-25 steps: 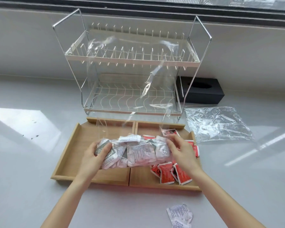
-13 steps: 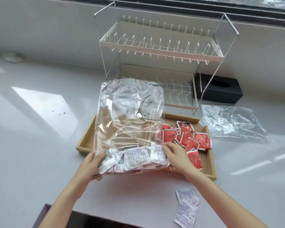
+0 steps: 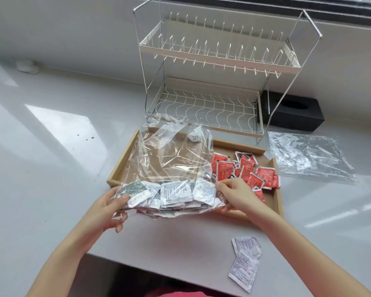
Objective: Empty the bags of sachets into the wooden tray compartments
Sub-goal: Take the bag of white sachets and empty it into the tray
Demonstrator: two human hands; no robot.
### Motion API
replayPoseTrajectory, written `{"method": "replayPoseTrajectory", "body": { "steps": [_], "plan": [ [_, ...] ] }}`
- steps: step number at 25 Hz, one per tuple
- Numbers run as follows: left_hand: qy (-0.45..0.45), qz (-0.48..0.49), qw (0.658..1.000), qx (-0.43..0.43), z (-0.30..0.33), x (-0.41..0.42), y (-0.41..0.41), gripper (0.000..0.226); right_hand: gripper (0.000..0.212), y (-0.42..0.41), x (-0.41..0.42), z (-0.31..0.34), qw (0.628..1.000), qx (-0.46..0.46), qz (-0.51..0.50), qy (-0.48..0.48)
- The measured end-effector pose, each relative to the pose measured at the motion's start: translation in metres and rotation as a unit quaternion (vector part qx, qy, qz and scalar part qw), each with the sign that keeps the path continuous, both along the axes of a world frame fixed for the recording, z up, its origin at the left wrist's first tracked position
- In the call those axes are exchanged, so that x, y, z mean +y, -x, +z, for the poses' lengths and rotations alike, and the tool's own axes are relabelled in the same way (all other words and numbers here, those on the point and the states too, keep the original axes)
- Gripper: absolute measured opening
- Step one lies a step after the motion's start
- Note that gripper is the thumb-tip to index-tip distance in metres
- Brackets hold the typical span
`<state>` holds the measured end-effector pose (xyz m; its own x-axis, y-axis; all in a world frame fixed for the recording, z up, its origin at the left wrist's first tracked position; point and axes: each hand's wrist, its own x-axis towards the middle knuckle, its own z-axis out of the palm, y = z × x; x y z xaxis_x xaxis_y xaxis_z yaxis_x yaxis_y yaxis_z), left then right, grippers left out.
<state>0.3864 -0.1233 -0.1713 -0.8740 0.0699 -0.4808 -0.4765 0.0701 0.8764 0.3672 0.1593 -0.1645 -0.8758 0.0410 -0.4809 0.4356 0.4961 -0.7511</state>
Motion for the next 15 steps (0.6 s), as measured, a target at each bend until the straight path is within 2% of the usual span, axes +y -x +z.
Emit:
{"method": "replayPoseTrajectory", "body": {
  "steps": [4,8,12,15],
  "plan": [
    [0.086,0.002,0.996,0.033,0.008,0.001,0.0,0.039,0.037,0.007,-0.005,0.01,0.995,0.025,0.063,-0.08],
    [0.175,-0.006,0.983,0.063,0.014,0.006,0.003,0.035,0.034,0.013,-0.011,0.024,0.988,0.012,0.114,-0.104],
    [0.139,0.033,0.985,0.096,0.032,0.006,0.007,0.025,0.024,0.021,-0.006,0.036,0.996,0.046,0.073,-0.037],
    [0.097,0.048,0.986,0.127,0.047,0.006,0.01,0.023,0.027,0.026,-0.003,0.055,0.995,0.086,0.022,0.039]
  ]
}}
